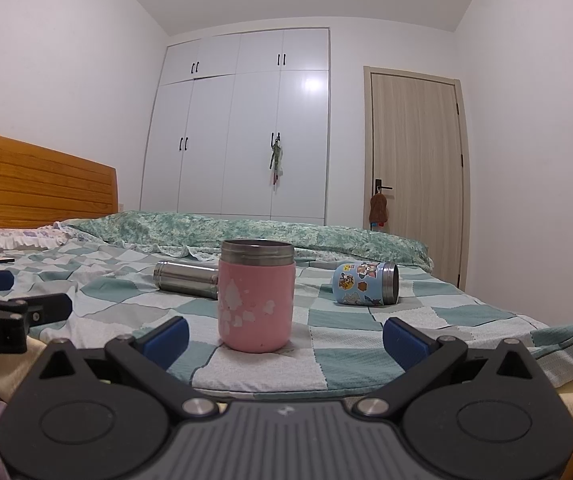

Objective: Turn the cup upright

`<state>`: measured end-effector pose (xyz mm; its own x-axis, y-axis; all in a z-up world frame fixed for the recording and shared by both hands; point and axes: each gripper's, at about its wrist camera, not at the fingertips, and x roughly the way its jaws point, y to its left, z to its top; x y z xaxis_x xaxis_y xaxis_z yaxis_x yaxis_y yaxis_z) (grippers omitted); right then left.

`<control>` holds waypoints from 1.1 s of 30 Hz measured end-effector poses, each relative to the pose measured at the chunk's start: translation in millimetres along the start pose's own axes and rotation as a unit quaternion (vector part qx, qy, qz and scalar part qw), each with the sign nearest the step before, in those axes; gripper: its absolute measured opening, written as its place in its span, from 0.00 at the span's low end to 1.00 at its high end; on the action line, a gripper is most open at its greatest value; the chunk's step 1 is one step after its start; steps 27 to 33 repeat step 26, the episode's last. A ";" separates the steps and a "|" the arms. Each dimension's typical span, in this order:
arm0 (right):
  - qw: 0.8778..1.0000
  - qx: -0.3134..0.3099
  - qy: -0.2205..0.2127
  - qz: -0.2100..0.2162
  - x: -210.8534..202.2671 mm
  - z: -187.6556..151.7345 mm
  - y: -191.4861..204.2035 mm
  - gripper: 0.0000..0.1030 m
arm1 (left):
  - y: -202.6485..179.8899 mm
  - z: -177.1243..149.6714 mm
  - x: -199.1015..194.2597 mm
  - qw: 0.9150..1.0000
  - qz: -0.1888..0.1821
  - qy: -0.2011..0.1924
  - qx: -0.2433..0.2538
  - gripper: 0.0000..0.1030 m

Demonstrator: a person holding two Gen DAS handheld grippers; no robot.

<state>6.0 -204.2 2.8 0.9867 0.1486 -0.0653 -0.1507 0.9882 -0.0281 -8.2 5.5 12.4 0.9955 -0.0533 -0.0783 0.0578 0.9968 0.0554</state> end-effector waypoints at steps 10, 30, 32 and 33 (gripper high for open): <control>1.000 -0.002 0.000 0.001 -0.2 -0.2 -0.1 1.00 | -1.3 -0.1 -1.5 1.000 -0.003 -0.003 0.005 1.00; 1.000 -0.002 0.000 0.001 -0.6 -0.3 -0.4 1.00 | 3.6 0.8 -3.2 1.000 -0.006 -0.003 -0.003 1.00; 1.000 -0.002 0.000 0.001 -0.6 -0.3 -0.4 1.00 | 3.6 0.8 -3.2 1.000 -0.006 -0.003 -0.003 1.00; 1.000 -0.002 0.000 0.001 -0.6 -0.3 -0.4 1.00 | 3.6 0.8 -3.2 1.000 -0.006 -0.003 -0.003 1.00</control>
